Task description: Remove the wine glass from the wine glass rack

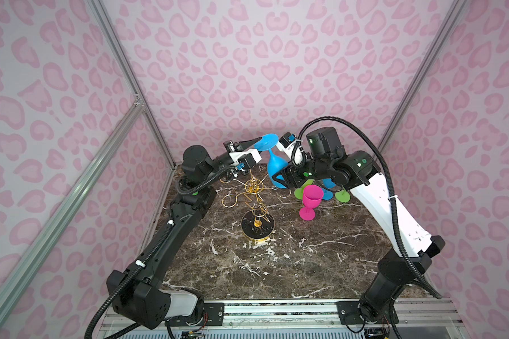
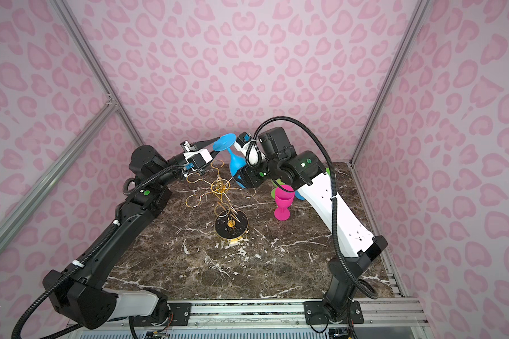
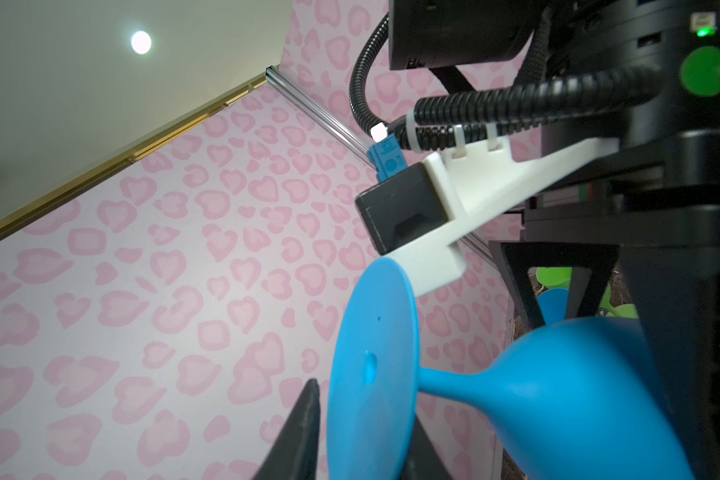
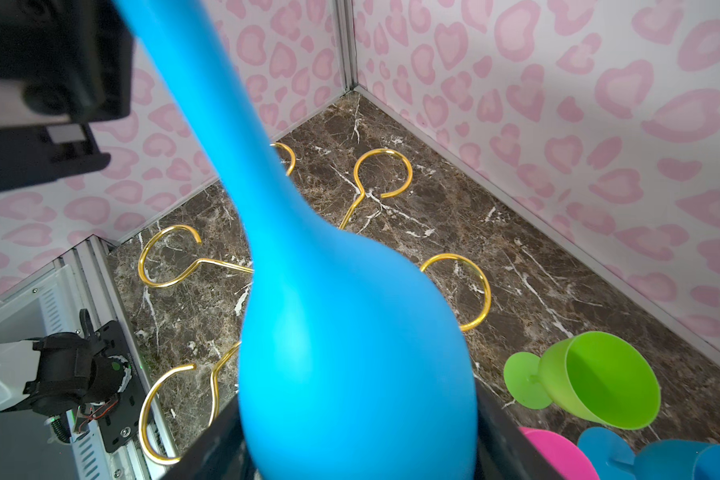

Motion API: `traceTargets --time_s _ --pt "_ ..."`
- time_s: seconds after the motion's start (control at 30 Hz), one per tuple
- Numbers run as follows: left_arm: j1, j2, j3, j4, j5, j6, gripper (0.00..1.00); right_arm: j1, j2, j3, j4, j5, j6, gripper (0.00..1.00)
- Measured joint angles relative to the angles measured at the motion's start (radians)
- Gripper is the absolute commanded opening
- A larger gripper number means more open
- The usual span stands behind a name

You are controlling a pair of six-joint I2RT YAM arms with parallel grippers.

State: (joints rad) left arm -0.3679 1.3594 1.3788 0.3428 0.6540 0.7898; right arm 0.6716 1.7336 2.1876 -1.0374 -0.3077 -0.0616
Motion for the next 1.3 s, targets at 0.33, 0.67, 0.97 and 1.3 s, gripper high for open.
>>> traceTargets --time_s 0.33,0.67,0.97,1.3 --pt "-0.003 0.014 0.007 -0.028 -0.058 0.022 0.03 0.0 -0.016 -0.013 0.021 -0.011 0.044 0.75" --pt "-0.009 0.049 0.083 -0.035 -0.196 -0.228 0.03 -0.045 -0.275 -0.311 0.325 -0.018 0.097 0.93" --pt "0.039 0.06 0.099 -0.03 -0.277 -0.534 0.03 -0.185 -0.58 -0.665 0.666 -0.091 0.228 0.88" --pt "0.037 0.043 0.053 -0.024 -0.231 -0.711 0.03 -0.216 -0.509 -0.69 0.826 -0.138 0.319 0.66"
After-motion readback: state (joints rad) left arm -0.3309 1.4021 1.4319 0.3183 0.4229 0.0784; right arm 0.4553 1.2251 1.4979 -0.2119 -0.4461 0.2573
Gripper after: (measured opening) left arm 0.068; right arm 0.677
